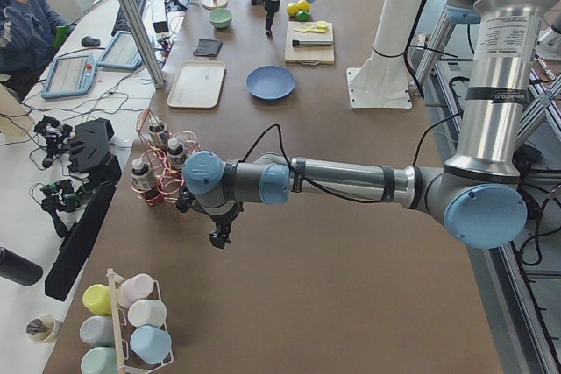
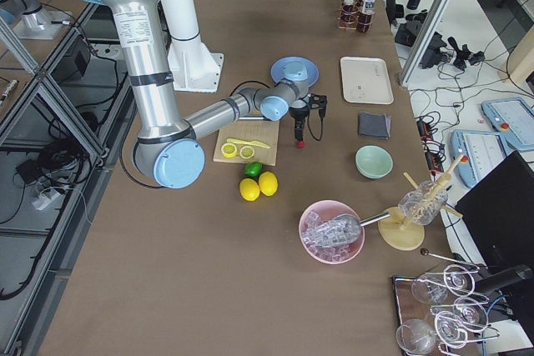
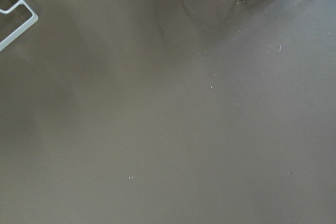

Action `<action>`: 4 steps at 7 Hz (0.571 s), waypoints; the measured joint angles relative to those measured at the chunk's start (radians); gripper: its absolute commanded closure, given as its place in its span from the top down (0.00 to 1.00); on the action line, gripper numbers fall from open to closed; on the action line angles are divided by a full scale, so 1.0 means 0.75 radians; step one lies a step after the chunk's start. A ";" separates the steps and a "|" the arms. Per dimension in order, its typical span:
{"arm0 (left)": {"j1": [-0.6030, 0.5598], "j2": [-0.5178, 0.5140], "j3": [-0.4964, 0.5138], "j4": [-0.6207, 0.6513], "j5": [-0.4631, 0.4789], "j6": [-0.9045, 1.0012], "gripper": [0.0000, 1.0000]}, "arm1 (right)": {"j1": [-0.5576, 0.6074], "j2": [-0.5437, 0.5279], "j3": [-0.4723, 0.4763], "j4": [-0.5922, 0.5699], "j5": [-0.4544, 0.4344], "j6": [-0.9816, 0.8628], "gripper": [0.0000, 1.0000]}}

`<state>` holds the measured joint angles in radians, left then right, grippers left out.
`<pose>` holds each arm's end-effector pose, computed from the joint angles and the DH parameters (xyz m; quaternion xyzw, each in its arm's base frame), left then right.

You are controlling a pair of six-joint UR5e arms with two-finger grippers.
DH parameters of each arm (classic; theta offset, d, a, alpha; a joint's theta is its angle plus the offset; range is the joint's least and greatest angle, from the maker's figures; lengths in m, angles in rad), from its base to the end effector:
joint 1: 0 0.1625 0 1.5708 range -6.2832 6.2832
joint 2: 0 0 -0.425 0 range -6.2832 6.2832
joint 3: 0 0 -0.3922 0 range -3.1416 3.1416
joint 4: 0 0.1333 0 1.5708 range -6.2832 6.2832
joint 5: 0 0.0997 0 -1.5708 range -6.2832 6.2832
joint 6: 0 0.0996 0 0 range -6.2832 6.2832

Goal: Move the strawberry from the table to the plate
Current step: 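Lower the right gripper onto the red strawberry and close it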

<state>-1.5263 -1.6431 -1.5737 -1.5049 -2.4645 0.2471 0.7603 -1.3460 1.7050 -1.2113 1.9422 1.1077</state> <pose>-0.0324 -0.5240 0.6184 0.0479 0.4295 0.1330 0.8919 -0.3664 -0.4826 0.4433 0.0569 -0.3821 0.0720 0.9195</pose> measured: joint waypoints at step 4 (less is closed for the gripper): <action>0.000 0.018 -0.018 0.000 -0.001 0.002 0.99 | 0.004 -0.010 -0.051 0.005 0.002 -0.127 0.97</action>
<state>-1.5265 -1.6294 -1.5871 -1.5048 -2.4651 0.2485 0.7630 -1.3536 1.6671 -1.2078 1.9435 1.0124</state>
